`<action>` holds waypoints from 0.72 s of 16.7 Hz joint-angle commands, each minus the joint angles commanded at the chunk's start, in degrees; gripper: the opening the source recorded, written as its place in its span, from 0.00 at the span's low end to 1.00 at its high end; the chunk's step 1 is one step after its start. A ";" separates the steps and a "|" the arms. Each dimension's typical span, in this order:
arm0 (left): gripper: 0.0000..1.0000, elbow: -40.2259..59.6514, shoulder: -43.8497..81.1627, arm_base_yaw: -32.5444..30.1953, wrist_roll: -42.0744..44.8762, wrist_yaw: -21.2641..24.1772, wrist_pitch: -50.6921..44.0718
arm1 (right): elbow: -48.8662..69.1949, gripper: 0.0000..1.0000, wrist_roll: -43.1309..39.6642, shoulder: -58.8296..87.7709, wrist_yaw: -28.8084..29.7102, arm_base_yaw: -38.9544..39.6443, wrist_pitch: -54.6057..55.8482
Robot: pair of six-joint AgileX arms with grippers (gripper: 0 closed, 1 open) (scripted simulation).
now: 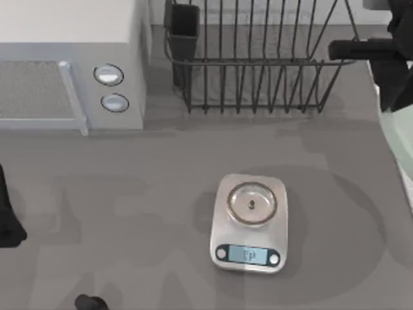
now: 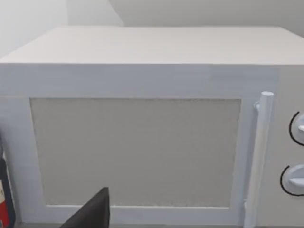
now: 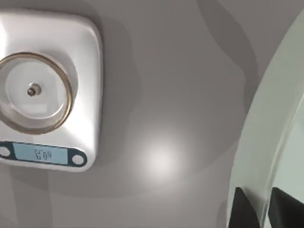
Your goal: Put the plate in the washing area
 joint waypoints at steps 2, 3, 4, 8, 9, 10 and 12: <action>1.00 0.00 0.00 0.00 0.00 0.00 0.00 | 3.82 0.00 -0.19 -0.85 0.00 -0.19 -3.93; 1.00 0.00 0.00 0.00 0.00 0.00 0.00 | 4.84 0.00 -0.26 -1.13 0.00 -0.26 -4.97; 1.00 0.00 0.00 0.00 0.00 0.00 0.00 | 5.30 0.00 -0.29 -1.27 0.00 -0.30 -5.45; 1.00 0.00 0.00 0.00 0.00 0.00 0.00 | 5.16 0.00 -0.22 -1.11 -0.02 -0.04 -5.32; 1.00 0.00 0.00 0.00 0.00 0.00 0.00 | 5.29 0.00 -0.29 -0.98 -0.02 -0.11 -5.34; 1.00 0.00 0.00 0.00 0.00 0.00 0.00 | 5.96 0.00 -0.68 -0.31 -0.01 -0.51 -5.47; 1.00 0.00 0.00 0.00 0.00 0.00 0.00 | 9.18 0.00 -2.49 2.92 0.01 -2.32 -6.06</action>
